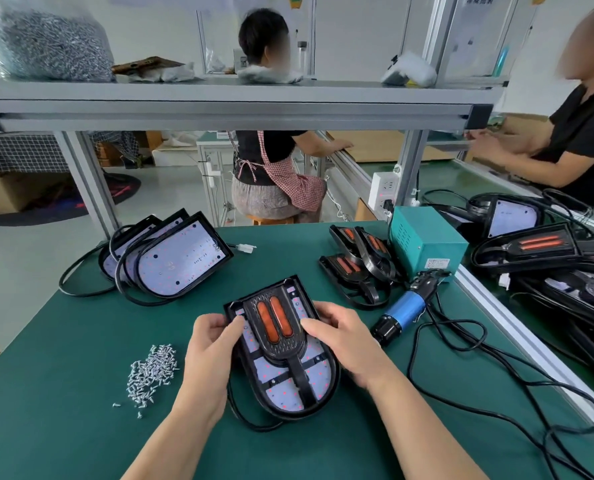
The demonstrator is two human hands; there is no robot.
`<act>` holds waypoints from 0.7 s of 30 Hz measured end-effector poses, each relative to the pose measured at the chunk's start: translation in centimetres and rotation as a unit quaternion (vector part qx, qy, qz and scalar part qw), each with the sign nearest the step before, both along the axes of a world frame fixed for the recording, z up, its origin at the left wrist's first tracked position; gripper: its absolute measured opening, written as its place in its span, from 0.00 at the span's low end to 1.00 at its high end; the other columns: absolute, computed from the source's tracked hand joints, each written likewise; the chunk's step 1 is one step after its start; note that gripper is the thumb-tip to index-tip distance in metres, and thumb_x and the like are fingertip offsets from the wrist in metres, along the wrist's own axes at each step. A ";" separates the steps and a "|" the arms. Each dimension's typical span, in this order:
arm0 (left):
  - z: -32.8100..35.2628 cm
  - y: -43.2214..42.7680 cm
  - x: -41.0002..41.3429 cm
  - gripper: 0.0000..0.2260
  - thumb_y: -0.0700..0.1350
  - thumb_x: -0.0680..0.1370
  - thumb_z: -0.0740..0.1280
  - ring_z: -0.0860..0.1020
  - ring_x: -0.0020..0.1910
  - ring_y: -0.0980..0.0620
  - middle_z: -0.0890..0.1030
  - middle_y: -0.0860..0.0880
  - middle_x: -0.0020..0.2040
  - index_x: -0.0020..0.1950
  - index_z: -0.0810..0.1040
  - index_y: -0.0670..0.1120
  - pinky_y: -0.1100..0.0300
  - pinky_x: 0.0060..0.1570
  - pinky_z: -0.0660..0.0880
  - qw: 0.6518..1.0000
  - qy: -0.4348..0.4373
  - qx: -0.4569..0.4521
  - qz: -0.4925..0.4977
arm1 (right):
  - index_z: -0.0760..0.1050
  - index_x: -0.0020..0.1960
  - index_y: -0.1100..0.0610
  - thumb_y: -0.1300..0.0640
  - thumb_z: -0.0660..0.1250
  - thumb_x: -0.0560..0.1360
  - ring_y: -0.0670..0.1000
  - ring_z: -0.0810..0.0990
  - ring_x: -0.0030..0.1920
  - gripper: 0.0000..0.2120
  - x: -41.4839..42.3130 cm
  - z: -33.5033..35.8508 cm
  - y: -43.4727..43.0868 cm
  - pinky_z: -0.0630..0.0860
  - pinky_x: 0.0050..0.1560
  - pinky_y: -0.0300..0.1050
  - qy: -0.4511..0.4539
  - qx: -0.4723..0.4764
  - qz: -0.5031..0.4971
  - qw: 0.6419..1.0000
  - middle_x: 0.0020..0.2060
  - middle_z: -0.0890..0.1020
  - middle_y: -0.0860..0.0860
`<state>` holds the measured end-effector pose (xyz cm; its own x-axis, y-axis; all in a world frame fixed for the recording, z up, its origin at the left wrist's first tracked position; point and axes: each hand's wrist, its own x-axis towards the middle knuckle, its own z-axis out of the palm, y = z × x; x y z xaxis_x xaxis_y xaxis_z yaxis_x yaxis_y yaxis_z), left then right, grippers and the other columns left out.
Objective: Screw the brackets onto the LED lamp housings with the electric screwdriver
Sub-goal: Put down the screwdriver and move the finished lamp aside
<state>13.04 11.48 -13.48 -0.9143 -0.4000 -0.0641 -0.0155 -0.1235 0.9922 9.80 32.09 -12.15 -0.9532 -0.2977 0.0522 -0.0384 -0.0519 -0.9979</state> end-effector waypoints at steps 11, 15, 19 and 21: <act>-0.9 -0.6 0.4 0.28 0.61 0.78 0.54 0.83 0.57 0.47 0.85 0.41 0.55 0.62 0.76 0.39 0.54 0.61 0.72 0.991 0.055 0.071 -0.098 | 0.82 0.59 0.59 0.60 0.66 0.82 0.58 0.86 0.52 0.09 -0.6 1.4 2.7 0.82 0.50 0.50 0.002 -0.204 -0.188 0.961 0.54 0.86 0.59; -1.7 -0.7 0.3 0.24 0.57 0.80 0.56 0.83 0.57 0.45 0.86 0.41 0.54 0.60 0.78 0.39 0.52 0.62 0.72 0.992 0.077 0.018 -0.100 | 0.80 0.62 0.56 0.59 0.68 0.81 0.51 0.85 0.55 0.10 -0.9 2.5 4.7 0.80 0.56 0.45 0.067 -0.153 -0.309 0.936 0.53 0.87 0.49; -2.3 -1.2 0.0 0.19 0.52 0.83 0.56 0.84 0.55 0.45 0.86 0.41 0.52 0.57 0.79 0.39 0.52 0.60 0.75 0.991 0.084 -0.007 -0.103 | 0.81 0.59 0.50 0.52 0.69 0.80 0.47 0.84 0.51 0.09 -0.8 3.1 7.5 0.78 0.55 0.42 0.128 -0.080 -0.389 0.909 0.48 0.86 0.46; -2.4 -1.4 -0.3 0.17 0.49 0.85 0.55 0.84 0.54 0.45 0.86 0.41 0.51 0.57 0.79 0.39 0.57 0.56 0.79 0.990 0.085 -0.012 -0.110 | 0.80 0.60 0.51 0.49 0.69 0.78 0.46 0.83 0.49 0.12 -0.8 3.4 9.1 0.79 0.53 0.40 0.139 -0.087 -0.411 0.897 0.47 0.86 0.46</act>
